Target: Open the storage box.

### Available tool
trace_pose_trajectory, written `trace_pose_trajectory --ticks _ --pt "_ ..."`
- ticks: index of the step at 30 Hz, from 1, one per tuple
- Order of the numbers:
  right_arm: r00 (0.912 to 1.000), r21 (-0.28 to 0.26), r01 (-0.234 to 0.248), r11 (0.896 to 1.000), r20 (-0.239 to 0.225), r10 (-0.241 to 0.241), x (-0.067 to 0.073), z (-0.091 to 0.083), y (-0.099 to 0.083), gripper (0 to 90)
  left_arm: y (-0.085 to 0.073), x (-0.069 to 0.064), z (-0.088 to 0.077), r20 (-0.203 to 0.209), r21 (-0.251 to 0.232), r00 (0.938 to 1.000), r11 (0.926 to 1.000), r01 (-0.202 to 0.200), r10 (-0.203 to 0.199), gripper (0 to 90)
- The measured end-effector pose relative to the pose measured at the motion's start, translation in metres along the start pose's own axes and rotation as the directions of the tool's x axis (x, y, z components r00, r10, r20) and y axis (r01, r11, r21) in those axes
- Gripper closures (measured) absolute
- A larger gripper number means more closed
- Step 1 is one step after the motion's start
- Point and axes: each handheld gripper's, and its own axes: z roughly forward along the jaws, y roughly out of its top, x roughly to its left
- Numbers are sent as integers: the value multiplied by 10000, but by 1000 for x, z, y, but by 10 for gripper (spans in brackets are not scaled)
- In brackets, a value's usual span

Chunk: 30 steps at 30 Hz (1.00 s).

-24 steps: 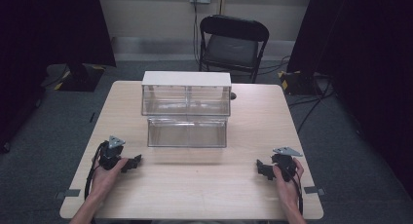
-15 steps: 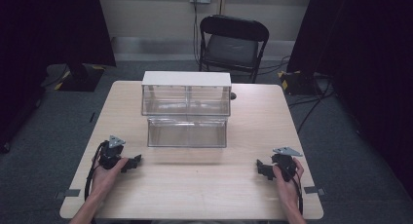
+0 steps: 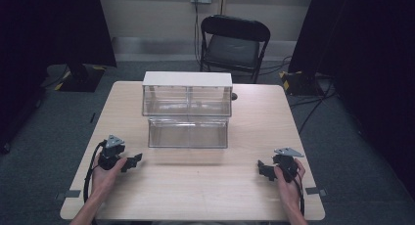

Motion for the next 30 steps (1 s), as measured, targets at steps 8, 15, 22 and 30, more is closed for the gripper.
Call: trace_pose_trajectory --ticks 8,15,22,30 --pt "10000 -1 0 10000 1 0 0 0 0 88 7 -11 -5 515 -509 9986 9987 -97 124 187" --pt "10000 0 0 10000 2 0 0 0 0 88 14 -22 -8 644 -905 9971 9952 -358 417 187" --pt "10000 0 3 10000 3 -3 0 0 0 88 20 -33 -7 1019 -1170 9928 9918 -512 633 187" --pt "10000 0 2 10000 2 -2 0 0 0 88 29 -41 -4 1386 -1217 9881 9913 -499 668 159"
